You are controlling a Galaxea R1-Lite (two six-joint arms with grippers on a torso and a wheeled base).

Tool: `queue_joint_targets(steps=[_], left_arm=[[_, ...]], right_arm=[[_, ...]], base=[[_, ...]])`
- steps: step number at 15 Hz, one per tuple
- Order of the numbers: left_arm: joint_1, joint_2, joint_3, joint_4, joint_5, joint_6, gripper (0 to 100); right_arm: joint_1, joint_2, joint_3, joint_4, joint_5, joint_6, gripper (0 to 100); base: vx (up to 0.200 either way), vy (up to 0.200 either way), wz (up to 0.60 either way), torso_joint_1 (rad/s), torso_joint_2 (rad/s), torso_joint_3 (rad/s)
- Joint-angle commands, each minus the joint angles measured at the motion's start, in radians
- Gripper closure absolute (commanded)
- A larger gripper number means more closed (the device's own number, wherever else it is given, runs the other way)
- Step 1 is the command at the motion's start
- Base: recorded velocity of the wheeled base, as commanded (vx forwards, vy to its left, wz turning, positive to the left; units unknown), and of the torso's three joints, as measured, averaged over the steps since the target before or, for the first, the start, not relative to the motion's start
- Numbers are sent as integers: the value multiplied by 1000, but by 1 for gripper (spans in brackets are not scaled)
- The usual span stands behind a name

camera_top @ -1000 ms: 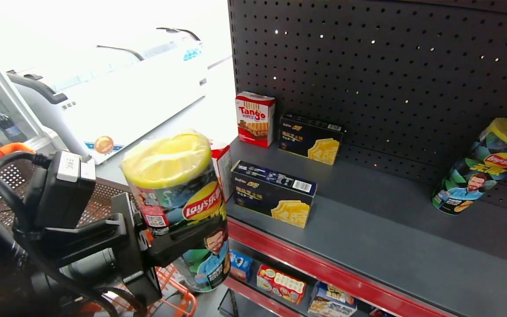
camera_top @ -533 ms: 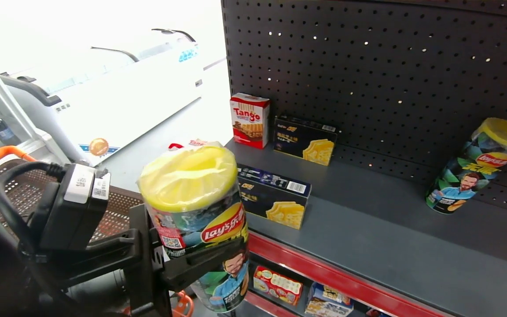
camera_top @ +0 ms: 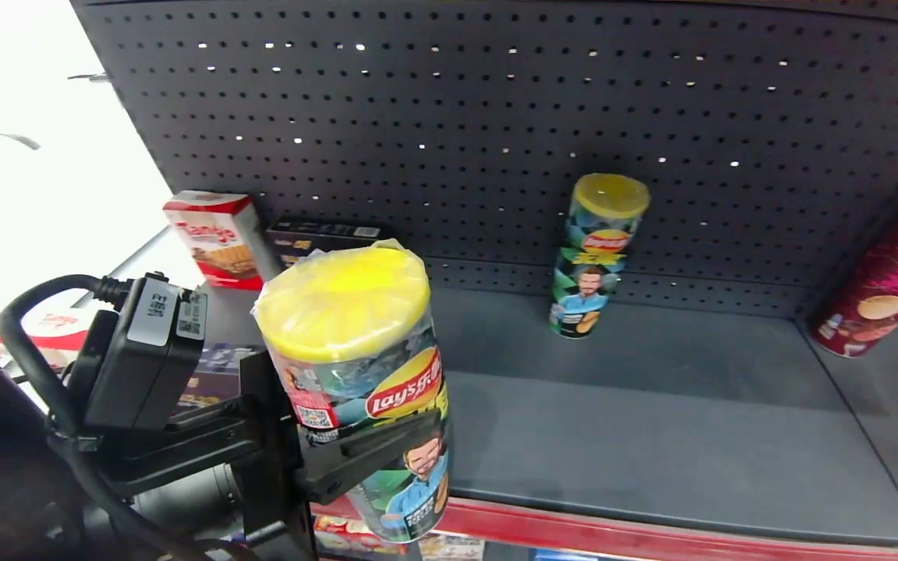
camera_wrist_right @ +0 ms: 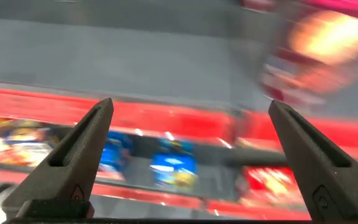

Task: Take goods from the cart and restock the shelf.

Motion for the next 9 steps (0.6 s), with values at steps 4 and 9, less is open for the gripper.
queue_joint_targets(steps=[4, 9], left_arm=[[13, -1, 2, 0, 3, -1, 100], [17, -4, 3, 0, 6, -1, 100]], right_arm=[[0, 1, 0, 0, 0, 1, 0], [0, 1, 0, 0, 0, 1, 0]], base=[[0, 0, -150, -1, 2, 1], [0, 0, 0, 0, 0, 0]])
